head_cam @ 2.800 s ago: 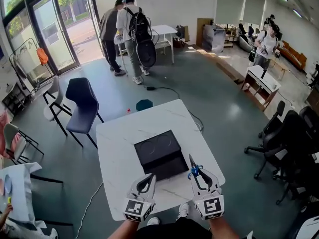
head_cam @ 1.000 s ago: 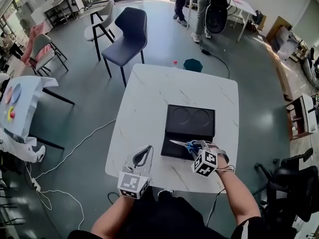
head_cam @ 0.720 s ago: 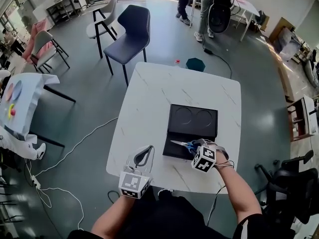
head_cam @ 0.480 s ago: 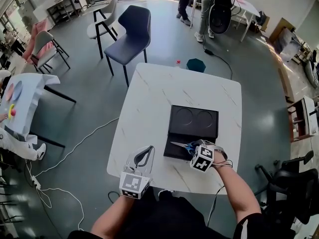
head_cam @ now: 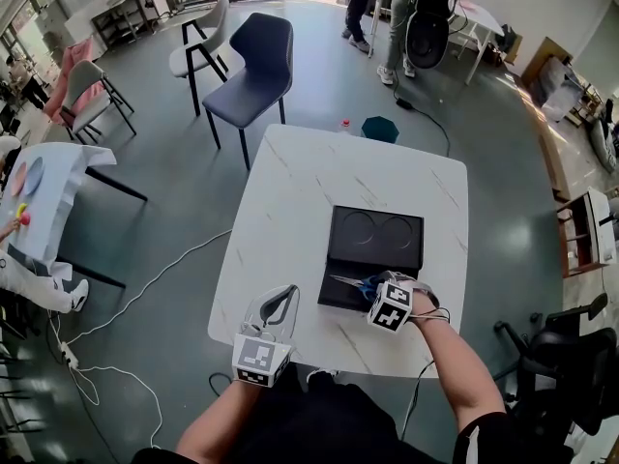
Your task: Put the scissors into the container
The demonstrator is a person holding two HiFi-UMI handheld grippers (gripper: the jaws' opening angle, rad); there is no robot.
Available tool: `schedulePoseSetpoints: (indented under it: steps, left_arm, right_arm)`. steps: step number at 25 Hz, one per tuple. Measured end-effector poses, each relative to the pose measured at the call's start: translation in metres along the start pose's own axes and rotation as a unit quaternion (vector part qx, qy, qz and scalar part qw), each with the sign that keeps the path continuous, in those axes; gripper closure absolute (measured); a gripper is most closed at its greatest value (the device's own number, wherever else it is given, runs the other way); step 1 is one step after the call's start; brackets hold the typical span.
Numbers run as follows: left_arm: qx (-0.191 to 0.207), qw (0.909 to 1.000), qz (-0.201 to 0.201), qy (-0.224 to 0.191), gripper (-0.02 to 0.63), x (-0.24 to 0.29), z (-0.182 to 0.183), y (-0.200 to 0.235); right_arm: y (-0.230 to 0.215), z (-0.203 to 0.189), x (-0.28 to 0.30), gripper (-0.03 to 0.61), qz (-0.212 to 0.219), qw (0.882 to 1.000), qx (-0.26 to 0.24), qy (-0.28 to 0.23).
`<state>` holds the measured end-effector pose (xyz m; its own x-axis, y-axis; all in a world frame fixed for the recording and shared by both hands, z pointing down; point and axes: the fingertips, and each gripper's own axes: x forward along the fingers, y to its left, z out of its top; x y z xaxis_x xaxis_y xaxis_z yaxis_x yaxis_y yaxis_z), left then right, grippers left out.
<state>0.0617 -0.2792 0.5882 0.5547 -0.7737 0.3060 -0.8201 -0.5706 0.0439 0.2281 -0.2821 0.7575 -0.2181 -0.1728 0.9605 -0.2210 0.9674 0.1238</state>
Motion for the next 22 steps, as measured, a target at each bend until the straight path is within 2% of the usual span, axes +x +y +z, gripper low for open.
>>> schedulePoseSetpoints:
  steps: [7, 12, 16, 19, 22]
  left_arm:
    - [-0.001, 1.0, 0.0, -0.002, 0.605, -0.004, 0.006, -0.006]
    - [0.002, 0.9999, -0.011, -0.008, 0.604, -0.004, 0.007, -0.016]
    - [0.004, 0.9997, -0.02, -0.01, 0.604, -0.002, 0.01, -0.027]
    - [0.013, 0.9992, -0.033, -0.019, 0.604, -0.001, 0.024, -0.038]
    - [0.018, 0.9983, -0.039, -0.039, 0.604, -0.006, 0.047, -0.046]
  right_arm:
    - [-0.003, 0.005, -0.024, 0.457, -0.02, 0.999, 0.01, -0.022]
    - [-0.009, 0.021, -0.077, 0.462, -0.091, 0.992, 0.037, -0.085]
    - [-0.007, 0.041, -0.122, 0.48, -0.149, 0.972, 0.089, -0.158]
    - [-0.006, 0.057, -0.154, 0.501, -0.191, 0.954, 0.1, -0.209]
    - [-0.008, 0.07, -0.193, 0.527, -0.234, 0.927, 0.123, -0.265]
